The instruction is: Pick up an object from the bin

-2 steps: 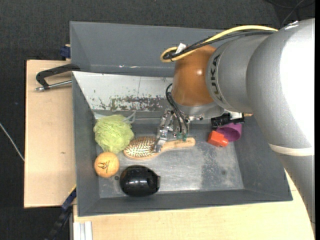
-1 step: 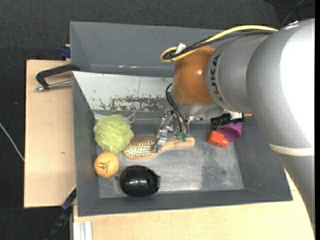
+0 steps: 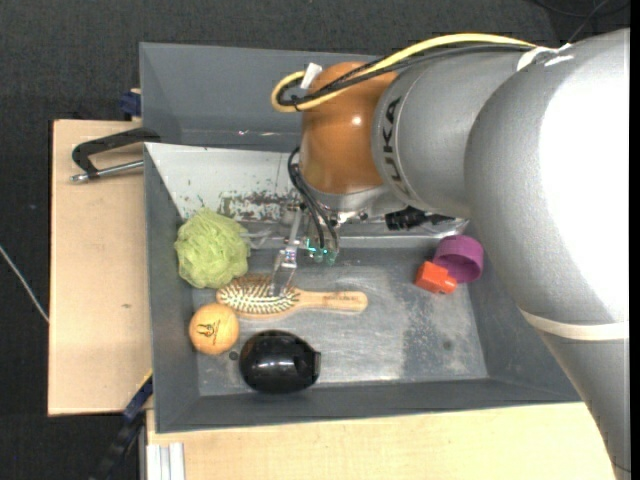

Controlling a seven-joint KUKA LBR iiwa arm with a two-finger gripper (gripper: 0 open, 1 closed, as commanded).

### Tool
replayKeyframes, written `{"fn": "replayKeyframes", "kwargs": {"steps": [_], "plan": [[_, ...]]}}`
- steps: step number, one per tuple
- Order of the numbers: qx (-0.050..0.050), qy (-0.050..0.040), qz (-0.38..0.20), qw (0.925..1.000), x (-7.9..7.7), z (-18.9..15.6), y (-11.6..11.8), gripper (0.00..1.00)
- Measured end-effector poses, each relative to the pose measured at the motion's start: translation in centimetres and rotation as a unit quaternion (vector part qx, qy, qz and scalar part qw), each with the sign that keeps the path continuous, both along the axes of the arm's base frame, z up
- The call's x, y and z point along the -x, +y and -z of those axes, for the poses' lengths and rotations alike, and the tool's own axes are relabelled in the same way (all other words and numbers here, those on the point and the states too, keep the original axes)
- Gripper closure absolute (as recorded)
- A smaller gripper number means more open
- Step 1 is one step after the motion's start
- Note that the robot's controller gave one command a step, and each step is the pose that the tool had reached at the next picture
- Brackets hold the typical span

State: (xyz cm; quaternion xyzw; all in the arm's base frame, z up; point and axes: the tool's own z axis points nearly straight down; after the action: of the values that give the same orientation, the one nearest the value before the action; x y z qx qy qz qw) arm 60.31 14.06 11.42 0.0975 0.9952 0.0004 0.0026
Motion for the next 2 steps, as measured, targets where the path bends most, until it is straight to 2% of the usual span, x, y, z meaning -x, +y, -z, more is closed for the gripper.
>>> {"fn": "replayKeyframes", "kwargs": {"steps": [1,2], "plan": [[-0.001,-0.0004,-0.005,1.0,0.0,-0.4,0.8,0.0],[-0.007,0.0071,-0.123,0.9923,1.0,3.6,-1.9,1.0]]}}
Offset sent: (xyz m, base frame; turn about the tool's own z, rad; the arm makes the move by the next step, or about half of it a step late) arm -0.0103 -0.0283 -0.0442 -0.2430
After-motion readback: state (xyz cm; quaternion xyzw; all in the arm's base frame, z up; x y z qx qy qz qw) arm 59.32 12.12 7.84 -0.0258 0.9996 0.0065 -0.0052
